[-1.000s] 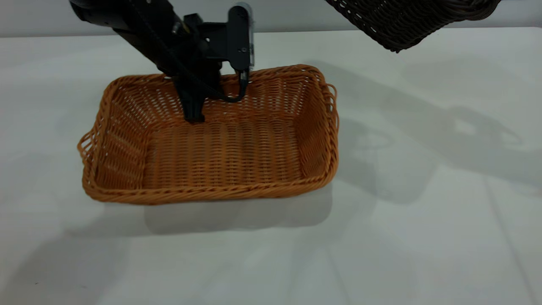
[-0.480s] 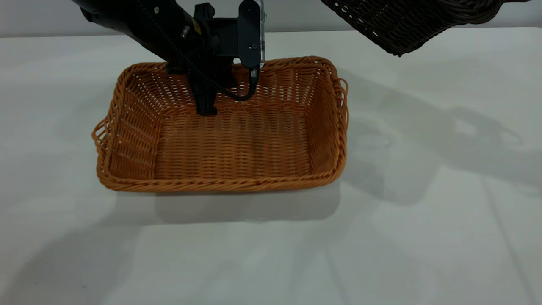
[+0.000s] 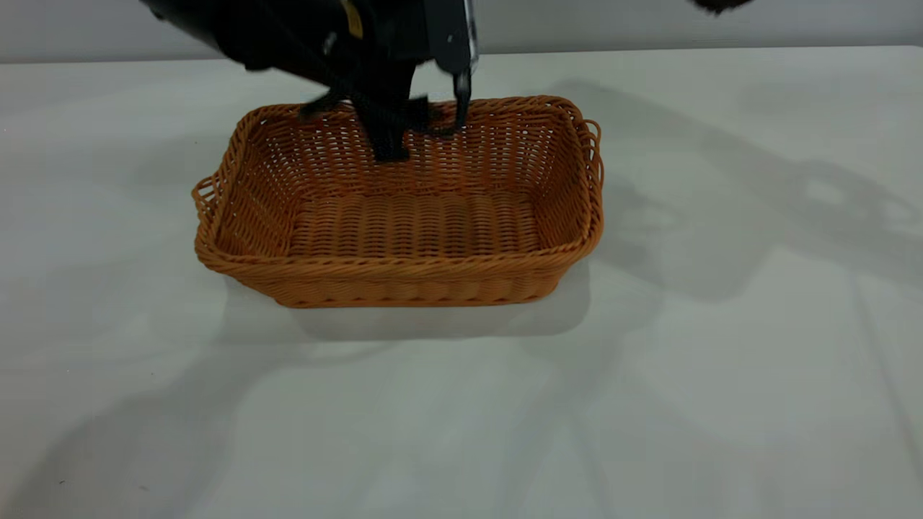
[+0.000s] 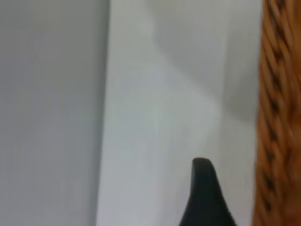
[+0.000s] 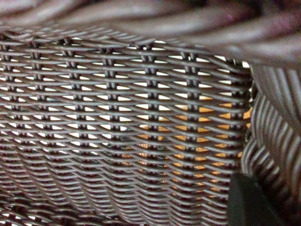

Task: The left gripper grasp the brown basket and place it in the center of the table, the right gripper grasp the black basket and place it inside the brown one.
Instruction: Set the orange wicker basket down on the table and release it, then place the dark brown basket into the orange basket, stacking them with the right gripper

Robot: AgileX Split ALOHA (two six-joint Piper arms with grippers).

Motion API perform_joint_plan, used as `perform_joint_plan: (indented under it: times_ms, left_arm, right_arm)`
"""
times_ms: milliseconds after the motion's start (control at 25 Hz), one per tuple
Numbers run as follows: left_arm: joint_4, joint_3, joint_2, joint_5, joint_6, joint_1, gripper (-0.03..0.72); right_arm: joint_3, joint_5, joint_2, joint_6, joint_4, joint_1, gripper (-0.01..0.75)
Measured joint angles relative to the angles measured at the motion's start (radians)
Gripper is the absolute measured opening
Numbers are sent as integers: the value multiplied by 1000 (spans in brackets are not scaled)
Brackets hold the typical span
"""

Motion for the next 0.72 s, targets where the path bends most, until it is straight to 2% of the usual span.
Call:
perform_joint_plan:
  times_ms: [200,400,600,720]
  left_arm:
    - [-16,110,-189,0,-68,-1,435]
    - [-162,245,-475,3,-114,-2,403]
    - [-335,281,-780,100,-116,-2,396]
    - [-438,281,-917,189,-116,-2,395]
  right_arm:
    - [-45,15,5,18,-8,-40,92]
    - [-50,22,13,32,-80,-22,92]
    - [-50,25,48,36,-108,35,92]
    - [-63,20,84,58,-185,131,92]
